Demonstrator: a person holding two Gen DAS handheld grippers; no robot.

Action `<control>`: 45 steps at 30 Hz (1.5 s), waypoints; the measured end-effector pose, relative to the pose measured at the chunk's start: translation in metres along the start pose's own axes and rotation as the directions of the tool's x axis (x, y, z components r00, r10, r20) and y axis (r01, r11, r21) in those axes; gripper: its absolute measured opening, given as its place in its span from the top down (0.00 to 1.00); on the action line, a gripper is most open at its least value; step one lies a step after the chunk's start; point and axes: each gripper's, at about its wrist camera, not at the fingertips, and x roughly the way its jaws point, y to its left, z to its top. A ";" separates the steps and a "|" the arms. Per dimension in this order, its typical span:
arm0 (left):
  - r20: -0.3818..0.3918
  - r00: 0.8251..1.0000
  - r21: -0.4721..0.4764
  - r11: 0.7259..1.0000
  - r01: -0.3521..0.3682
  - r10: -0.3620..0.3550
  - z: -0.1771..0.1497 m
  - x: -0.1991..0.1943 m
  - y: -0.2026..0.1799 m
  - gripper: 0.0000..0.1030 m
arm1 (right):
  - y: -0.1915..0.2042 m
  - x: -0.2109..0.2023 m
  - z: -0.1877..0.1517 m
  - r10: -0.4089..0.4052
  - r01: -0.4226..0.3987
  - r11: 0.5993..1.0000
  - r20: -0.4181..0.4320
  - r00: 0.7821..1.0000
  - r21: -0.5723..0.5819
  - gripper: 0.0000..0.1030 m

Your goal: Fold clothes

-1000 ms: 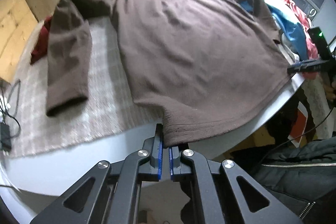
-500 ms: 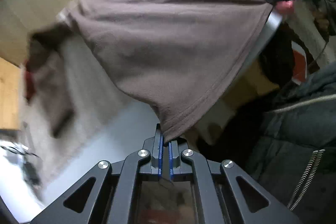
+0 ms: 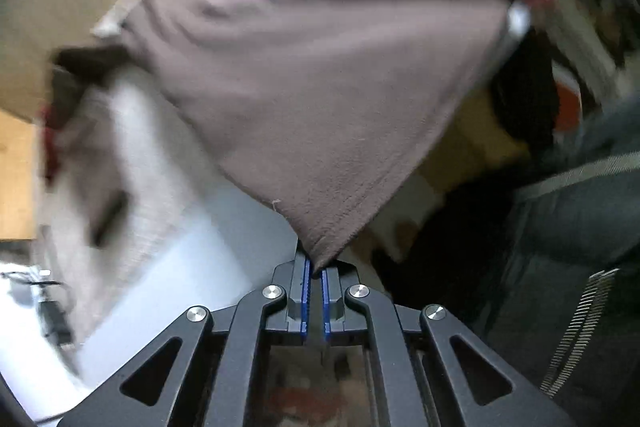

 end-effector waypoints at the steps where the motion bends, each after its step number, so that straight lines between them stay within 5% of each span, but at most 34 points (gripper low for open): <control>1: -0.031 0.999 0.002 1.000 0.029 -0.029 -0.002 0.010 -0.001 0.90 | 0.006 0.000 0.001 -0.031 0.030 0.999 -0.016 0.999 -0.042 0.91; 3: -0.069 0.994 -0.004 0.997 0.082 -0.082 -0.007 0.021 0.001 0.90 | 0.020 -0.004 0.002 -0.095 0.088 0.987 -0.050 0.994 -0.131 0.81; 6: -0.031 0.996 -0.081 0.994 0.076 -0.079 -0.010 -0.004 0.043 0.86 | 0.032 -0.030 0.009 -0.163 0.155 0.966 -0.020 0.986 -0.206 0.69; 11: 0.104 0.995 -0.265 0.964 0.025 0.002 0.043 -0.023 0.143 0.80 | 0.035 -0.073 0.071 0.018 0.003 0.990 0.149 0.989 -0.143 0.43; 12: 0.136 0.990 -0.279 0.960 0.018 0.021 0.060 -0.019 0.158 0.79 | 0.035 -0.078 0.090 0.068 -0.043 0.991 0.197 0.978 -0.128 0.43; 15: 0.187 0.980 -0.378 0.926 0.014 0.062 0.114 0.005 0.207 0.74 | 0.054 -0.052 0.166 0.044 -0.019 0.996 0.287 0.957 -0.090 0.43; 22: 0.155 0.986 -0.469 0.883 0.015 0.065 0.177 0.063 0.251 0.72 | 0.012 0.021 0.269 -0.065 0.038 0.993 0.247 0.967 0.112 0.43; 29: 0.109 0.989 -0.548 0.836 -0.025 0.100 0.191 0.086 0.286 0.62 | 0.000 0.050 0.305 -0.118 0.070 0.973 0.217 0.969 0.219 0.43; 30: 0.106 0.989 -0.564 0.825 -0.027 0.105 0.191 0.088 0.290 0.62 | 0.000 0.049 0.306 -0.114 0.063 0.974 0.227 0.967 0.219 0.47; 32: 0.122 0.987 -0.591 0.807 -0.014 0.107 0.191 0.088 0.298 0.74 | 0.005 0.047 0.309 -0.151 0.101 0.974 0.248 0.957 0.202 0.95; 35: 0.172 0.979 -0.609 0.793 0.019 0.108 0.186 0.080 0.303 0.94 | 0.012 0.032 0.308 -0.200 0.168 0.977 0.290 0.936 0.130 0.95; 39: 0.243 0.954 -0.608 0.794 0.011 0.173 0.180 0.064 0.307 0.94 | 0.005 0.021 0.308 -0.353 0.330 0.936 0.314 0.881 0.125 0.95; 43: 0.174 0.974 -0.584 0.811 -0.016 0.144 0.180 0.087 0.316 0.89 | 0.007 0.038 0.314 -0.467 0.466 0.882 0.268 0.843 0.071 0.95; 45: 0.174 0.979 -0.570 0.822 0.009 0.110 0.177 0.086 0.316 0.88 | 0.008 0.039 0.312 -0.477 0.482 0.875 0.239 0.846 0.042 0.93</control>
